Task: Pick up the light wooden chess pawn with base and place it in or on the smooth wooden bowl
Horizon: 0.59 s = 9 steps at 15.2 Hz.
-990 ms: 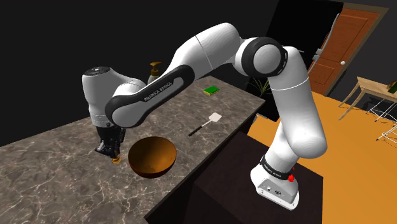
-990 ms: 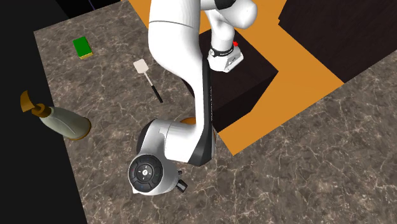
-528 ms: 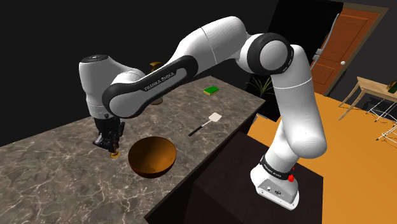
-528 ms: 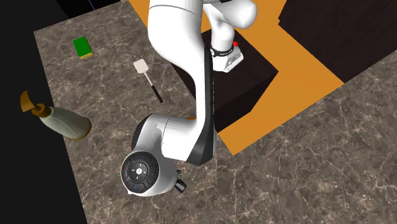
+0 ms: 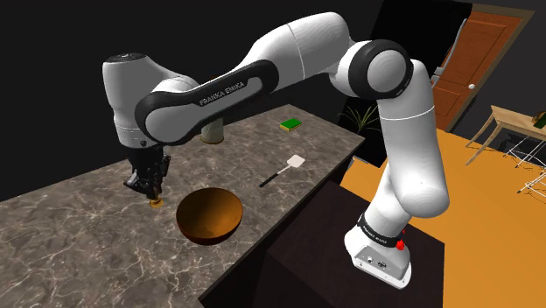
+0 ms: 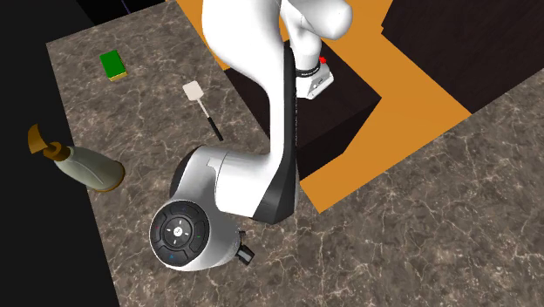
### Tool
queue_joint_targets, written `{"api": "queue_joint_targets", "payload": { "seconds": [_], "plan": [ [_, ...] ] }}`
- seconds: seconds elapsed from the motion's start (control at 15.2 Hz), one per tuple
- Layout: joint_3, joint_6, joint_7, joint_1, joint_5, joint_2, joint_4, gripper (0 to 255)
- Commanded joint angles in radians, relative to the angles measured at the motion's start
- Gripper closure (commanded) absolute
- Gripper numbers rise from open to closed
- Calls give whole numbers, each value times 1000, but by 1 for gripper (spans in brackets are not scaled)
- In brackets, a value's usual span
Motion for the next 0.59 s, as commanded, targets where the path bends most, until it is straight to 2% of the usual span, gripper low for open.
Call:
{"api": "queue_joint_targets", "payload": {
  "seconds": [0.0,0.53],
  "plan": [
    [4,-21,-2,-1,6,-13,9,255],
    [14,-110,-12,-3,23,-49,63,255]
  ]
}}
